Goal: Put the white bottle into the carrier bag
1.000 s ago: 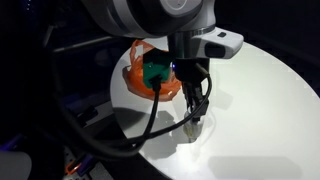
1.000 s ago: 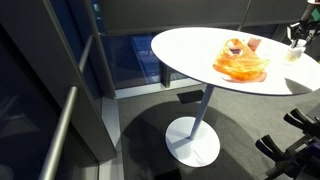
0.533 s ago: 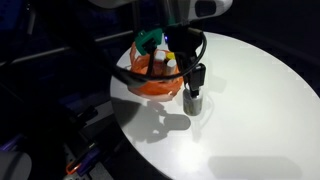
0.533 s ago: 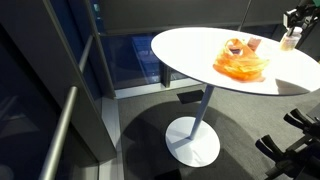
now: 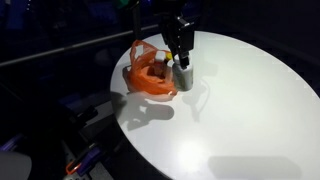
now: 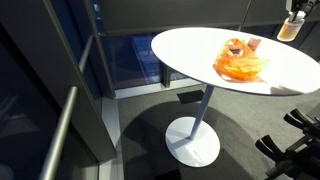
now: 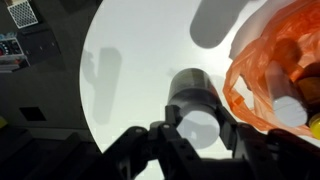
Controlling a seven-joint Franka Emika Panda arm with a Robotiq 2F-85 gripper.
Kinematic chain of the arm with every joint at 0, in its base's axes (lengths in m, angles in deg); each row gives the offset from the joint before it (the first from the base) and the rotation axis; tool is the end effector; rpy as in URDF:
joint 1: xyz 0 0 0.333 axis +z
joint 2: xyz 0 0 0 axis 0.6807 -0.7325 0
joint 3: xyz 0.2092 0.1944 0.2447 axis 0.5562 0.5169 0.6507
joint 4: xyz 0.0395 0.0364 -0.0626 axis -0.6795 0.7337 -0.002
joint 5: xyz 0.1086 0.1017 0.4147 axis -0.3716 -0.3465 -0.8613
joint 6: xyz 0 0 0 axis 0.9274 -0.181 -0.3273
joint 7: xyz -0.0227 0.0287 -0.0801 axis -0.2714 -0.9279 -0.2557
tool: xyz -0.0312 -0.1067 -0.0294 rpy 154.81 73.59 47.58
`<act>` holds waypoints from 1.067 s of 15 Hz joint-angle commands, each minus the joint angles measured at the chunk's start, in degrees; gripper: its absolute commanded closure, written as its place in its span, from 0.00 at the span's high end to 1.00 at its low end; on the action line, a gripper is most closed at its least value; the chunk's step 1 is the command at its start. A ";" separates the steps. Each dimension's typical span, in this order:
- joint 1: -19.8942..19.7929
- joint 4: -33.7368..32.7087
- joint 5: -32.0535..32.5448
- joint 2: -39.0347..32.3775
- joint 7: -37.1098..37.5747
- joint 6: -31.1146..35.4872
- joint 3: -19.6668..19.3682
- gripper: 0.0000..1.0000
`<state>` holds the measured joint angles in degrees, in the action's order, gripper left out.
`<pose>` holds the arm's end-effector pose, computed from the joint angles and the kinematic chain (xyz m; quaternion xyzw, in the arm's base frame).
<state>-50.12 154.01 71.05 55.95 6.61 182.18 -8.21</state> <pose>0.5032 -0.1548 0.4033 0.9495 -0.2449 0.0608 0.1864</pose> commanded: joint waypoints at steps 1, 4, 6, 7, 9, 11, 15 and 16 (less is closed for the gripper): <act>0.25 -0.44 -3.22 2.81 -6.73 -3.04 2.38 0.19; 0.82 -0.46 -6.10 3.81 -12.49 -3.26 3.74 0.19; 1.21 -0.65 -8.74 4.10 -16.69 -3.44 4.22 0.19; 1.45 -0.72 -10.24 4.29 -18.82 -3.61 4.32 0.19; 1.79 -0.68 -12.38 4.80 -22.70 -3.93 4.34 0.19; 1.92 -0.58 -14.15 5.19 -26.11 -4.24 4.16 0.19; 1.36 -0.10 -14.42 4.51 -26.98 -3.19 4.46 0.19; 1.34 -0.10 -14.61 4.55 -27.36 -3.30 4.41 0.44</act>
<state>-48.46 154.01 56.56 60.50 -20.64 179.00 -4.10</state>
